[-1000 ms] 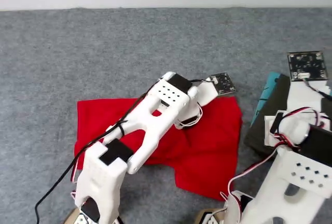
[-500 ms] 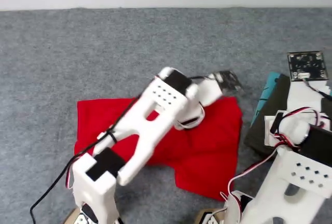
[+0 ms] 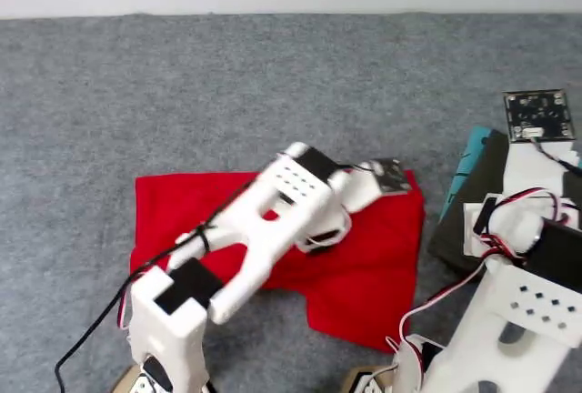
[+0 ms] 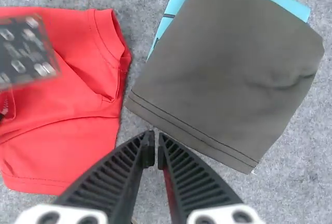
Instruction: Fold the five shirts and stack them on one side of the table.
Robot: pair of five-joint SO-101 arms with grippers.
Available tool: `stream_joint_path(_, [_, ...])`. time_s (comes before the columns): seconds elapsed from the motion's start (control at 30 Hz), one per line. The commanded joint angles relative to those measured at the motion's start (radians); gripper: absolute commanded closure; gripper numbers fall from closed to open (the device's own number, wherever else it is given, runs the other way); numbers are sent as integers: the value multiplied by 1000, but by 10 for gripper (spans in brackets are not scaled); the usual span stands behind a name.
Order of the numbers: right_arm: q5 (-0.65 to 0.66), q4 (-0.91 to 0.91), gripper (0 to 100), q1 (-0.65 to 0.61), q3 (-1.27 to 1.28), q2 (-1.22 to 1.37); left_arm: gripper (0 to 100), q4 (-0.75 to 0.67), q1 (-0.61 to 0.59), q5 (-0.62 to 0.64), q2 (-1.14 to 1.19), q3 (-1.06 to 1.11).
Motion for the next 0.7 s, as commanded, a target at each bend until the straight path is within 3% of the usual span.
stream_joint_path(0.0, [-11,36,979,12,-8,-16,863,-52,-87,-49,-6,12])
stream_joint_path(0.37, [-11,36,979,12,-12,-16,863,-26,-121,-51,-18,-7])
stream_joint_path(0.67, [-11,38,979,12,-11,-18,967,229,-48,-48,-18,-305])
